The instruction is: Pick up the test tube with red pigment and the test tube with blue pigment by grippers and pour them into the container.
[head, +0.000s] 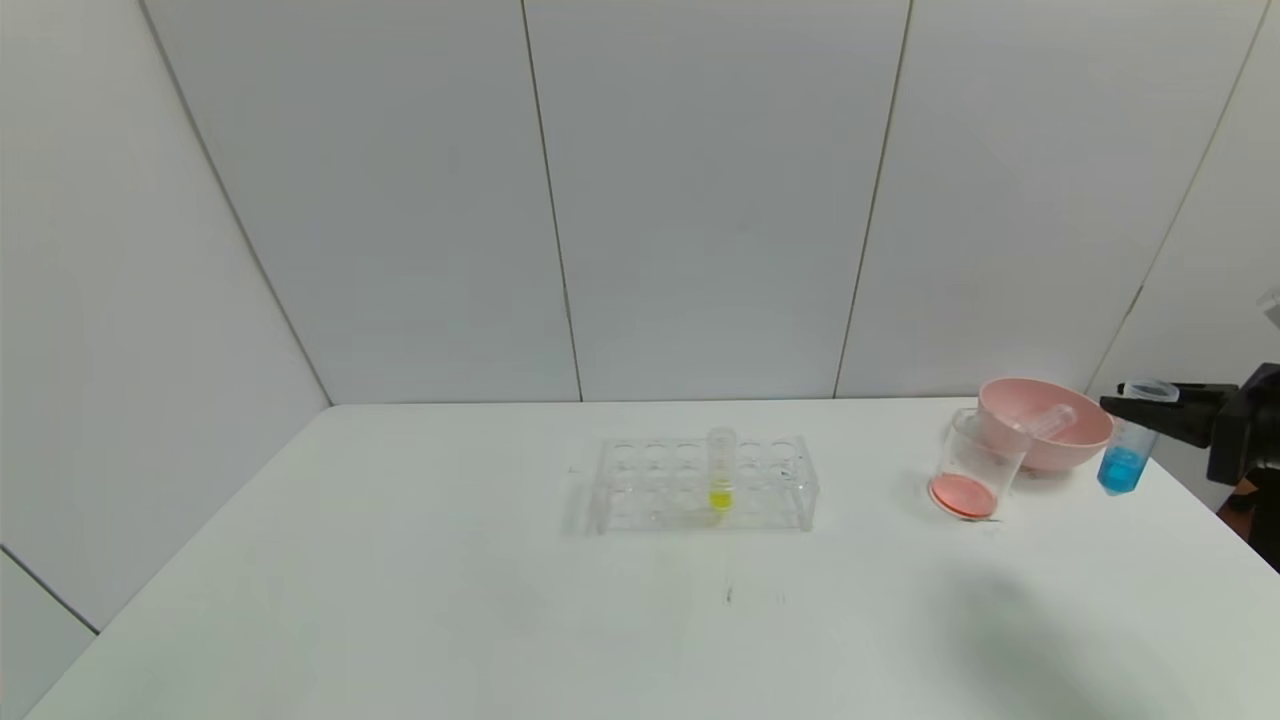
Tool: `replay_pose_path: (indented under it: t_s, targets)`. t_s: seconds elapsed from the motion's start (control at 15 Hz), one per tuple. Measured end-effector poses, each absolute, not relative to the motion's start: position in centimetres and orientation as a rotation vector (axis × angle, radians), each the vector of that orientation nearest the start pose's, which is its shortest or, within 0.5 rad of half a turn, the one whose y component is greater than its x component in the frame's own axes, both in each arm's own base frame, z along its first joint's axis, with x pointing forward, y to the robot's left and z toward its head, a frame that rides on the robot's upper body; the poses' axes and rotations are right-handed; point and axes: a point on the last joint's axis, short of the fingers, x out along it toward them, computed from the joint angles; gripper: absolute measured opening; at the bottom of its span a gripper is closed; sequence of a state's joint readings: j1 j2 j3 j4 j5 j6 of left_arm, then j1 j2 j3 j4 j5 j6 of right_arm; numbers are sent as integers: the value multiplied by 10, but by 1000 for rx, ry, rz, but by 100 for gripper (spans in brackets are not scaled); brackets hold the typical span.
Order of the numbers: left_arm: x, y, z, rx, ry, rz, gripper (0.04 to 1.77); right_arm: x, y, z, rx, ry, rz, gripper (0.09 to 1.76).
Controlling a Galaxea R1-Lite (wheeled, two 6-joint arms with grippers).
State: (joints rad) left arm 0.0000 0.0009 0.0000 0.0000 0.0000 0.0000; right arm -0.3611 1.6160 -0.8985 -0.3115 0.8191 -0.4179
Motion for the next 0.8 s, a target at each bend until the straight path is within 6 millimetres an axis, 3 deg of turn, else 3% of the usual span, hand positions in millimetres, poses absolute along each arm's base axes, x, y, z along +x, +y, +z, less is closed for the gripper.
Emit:
replay_pose_path:
  t_s: [0.33,0.8]
  targets:
    - [-23,0,75,0,2,0,176,297,-105,219,-269,334,547,52]
    - [-23,0,75,0,1,0,176,346,-103,237,-419,485,511,52]
